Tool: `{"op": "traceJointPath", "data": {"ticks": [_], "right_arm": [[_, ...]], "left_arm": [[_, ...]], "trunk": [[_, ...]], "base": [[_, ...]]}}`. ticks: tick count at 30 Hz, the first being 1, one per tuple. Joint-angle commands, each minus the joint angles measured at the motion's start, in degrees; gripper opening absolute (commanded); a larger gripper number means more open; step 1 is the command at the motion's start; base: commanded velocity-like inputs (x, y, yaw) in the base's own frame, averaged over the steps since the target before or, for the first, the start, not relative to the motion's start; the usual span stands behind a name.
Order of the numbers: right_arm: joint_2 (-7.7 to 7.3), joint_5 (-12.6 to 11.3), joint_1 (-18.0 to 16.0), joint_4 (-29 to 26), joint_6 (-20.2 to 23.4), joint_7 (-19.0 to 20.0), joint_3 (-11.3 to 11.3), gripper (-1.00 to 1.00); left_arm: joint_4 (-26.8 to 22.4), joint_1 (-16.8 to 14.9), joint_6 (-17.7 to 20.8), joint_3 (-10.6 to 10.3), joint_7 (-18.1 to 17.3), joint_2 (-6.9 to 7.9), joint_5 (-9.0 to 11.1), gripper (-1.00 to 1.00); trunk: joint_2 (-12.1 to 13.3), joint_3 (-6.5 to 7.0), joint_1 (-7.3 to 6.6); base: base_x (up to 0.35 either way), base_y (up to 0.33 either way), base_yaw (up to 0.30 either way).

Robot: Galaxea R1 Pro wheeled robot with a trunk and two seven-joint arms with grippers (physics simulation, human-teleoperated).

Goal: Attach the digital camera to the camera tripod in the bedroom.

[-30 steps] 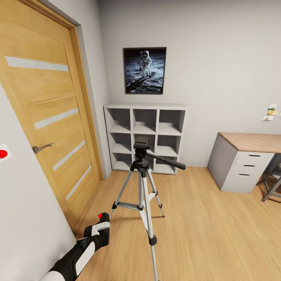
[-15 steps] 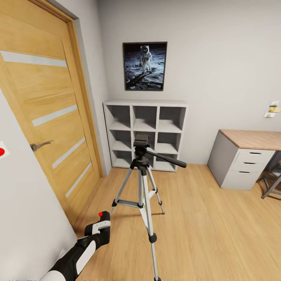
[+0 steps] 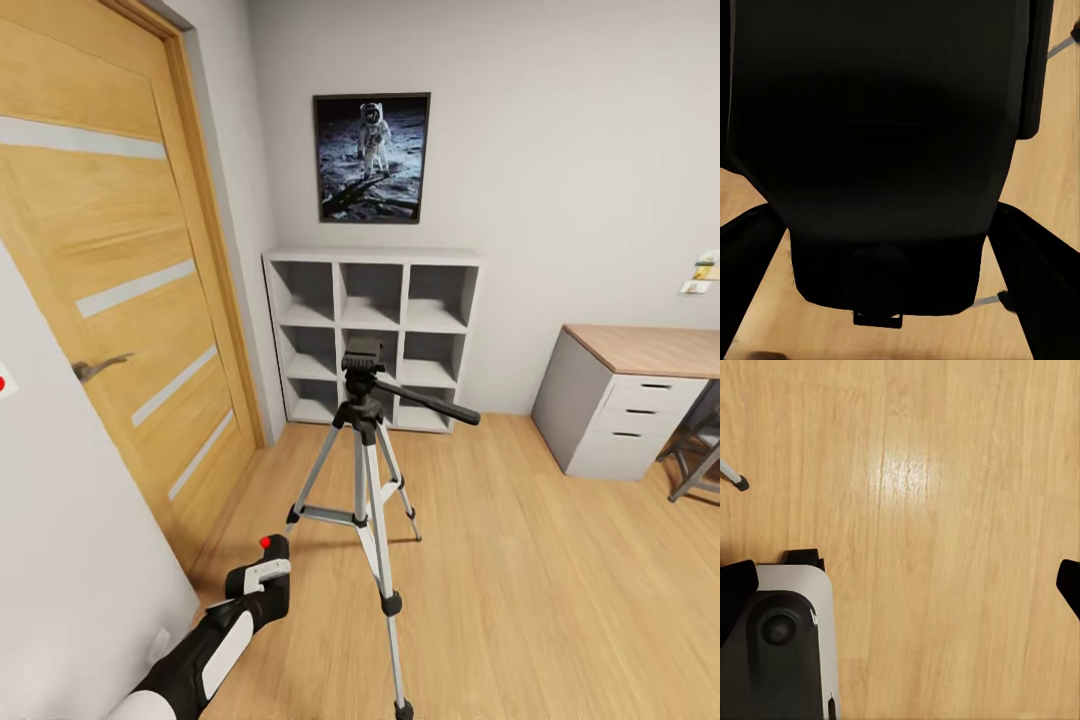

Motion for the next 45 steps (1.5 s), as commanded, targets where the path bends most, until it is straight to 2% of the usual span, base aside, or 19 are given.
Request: {"op": "traceJointPath", "data": {"ticks": [1,5,12,45], "right_arm": [[0.00,-0.1,0.0,-0.1,0.1,-0.1,0.0,1.00],[0.00,-0.1,0.0,-0.1,0.1,-0.1,0.0,1.00],[0.00,-0.1,0.0,-0.1,0.1,-0.1,0.0,1.00],[0.00,0.0,0.0,-0.1,0.1,-0.1,0.0,1.00]], "left_arm": [[-0.2,0.0,0.2,-0.3,0.6,-0.16,0.5,-1.00],[-0.4,0.0,0.3,-0.4,0.8,-0.98,0.4,-1.00],[-0.6,0.0,0.3,-0.8,0.8,-1.53,0.3,-1.00],[-0.4,0.0,0.4,-0.9,0.6,-1.48,0.3,-1.00]], "trunk": [[-0.1,-0.22,0.03],[-0.1,-0.58,0.03],[-0.1,-1.23,0.03],[-0.1,-4.25,0.03]], "base": [[0.000,0.000,0.000],[0.000,0.000,0.000],[0.000,0.000,0.000],[0.000,0.000,0.000]]}}
